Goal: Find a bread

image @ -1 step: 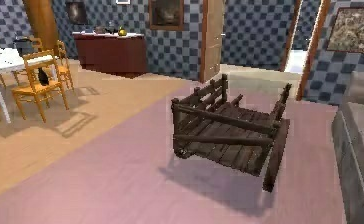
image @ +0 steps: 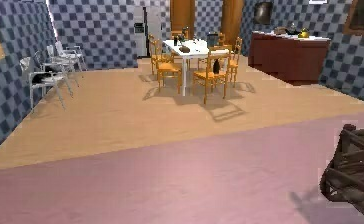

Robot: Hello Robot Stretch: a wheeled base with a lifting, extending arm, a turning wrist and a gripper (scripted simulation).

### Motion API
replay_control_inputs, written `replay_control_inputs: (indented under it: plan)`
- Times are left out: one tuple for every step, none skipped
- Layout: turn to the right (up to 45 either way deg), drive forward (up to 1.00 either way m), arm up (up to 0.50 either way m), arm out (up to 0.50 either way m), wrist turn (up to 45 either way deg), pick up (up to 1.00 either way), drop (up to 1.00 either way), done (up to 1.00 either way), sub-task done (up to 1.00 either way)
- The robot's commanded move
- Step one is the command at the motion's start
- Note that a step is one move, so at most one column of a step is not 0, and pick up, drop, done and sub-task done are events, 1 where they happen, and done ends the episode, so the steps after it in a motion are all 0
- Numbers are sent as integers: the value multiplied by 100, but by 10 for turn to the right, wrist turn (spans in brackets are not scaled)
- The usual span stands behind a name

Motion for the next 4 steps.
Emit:
replay_control_inputs:
  plan:
    - [-60,0,0,0,0,0,0,0,0]
    - [0,100,0,0,0,0,0,0,0]
    - [0,100,0,0,0,0,0,0,0]
    - [0,85,0,0,0,0,0,0,0]
